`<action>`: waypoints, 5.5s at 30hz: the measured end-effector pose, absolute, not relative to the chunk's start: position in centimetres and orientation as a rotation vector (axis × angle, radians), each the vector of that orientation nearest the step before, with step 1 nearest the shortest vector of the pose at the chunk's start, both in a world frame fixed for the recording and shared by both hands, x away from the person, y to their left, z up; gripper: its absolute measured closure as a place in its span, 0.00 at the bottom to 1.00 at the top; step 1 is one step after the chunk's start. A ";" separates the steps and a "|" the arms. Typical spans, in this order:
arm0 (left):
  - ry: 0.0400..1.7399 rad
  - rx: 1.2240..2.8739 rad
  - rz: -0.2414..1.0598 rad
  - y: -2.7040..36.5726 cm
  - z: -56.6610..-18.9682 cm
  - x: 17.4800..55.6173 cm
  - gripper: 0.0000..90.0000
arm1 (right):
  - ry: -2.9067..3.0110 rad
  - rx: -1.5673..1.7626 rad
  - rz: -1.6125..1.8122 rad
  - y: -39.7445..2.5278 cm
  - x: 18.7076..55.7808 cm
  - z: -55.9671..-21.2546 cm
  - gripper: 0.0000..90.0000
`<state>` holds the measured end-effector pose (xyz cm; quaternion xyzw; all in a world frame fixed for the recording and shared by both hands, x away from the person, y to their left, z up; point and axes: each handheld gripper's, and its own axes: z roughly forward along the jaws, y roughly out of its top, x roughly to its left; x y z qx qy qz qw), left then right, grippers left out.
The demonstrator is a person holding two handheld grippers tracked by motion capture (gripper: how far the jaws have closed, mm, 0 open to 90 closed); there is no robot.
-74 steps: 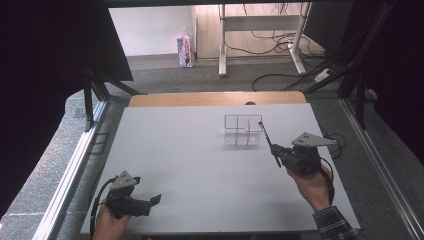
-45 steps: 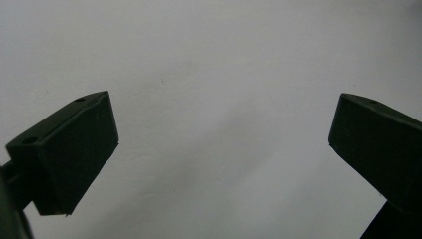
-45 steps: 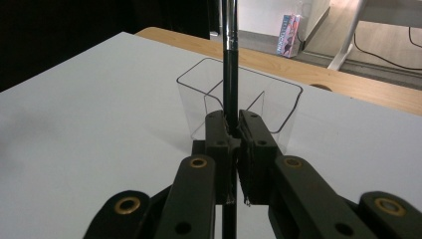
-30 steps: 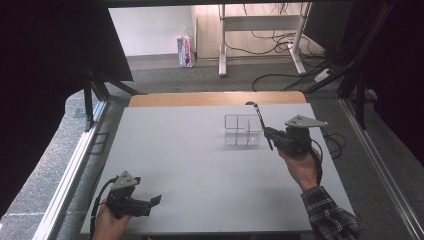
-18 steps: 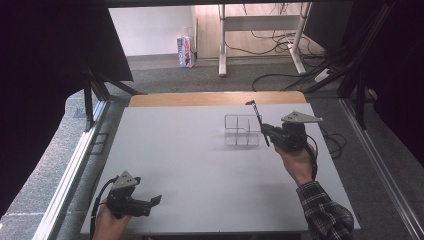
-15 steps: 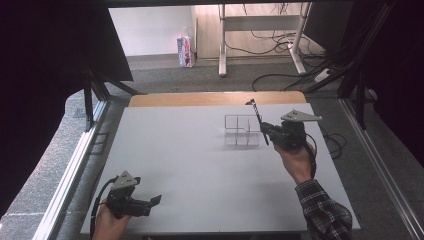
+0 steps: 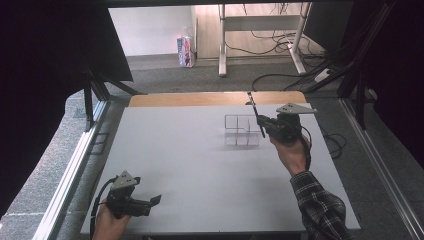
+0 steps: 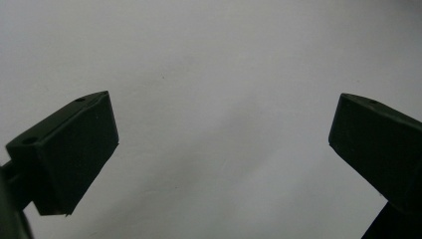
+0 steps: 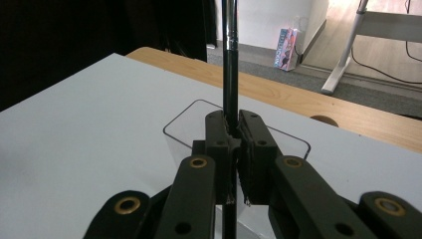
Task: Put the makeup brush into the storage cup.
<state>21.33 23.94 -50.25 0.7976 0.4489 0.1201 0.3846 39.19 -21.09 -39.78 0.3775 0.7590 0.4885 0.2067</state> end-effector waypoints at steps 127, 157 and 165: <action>1.122 2.054 0.286 23.8 -50.4 21.3 0.00 | 2.157 1.148 1.287 -16.7 45.3 -46.7 0.74; 1.121 2.062 0.287 23.7 -50.4 21.4 0.00 | 2.207 1.162 1.309 -16.9 45.5 -45.0 0.21; 1.124 2.061 0.287 23.7 -50.4 21.3 0.00 | 2.229 1.172 1.278 -16.7 45.3 -45.0 0.15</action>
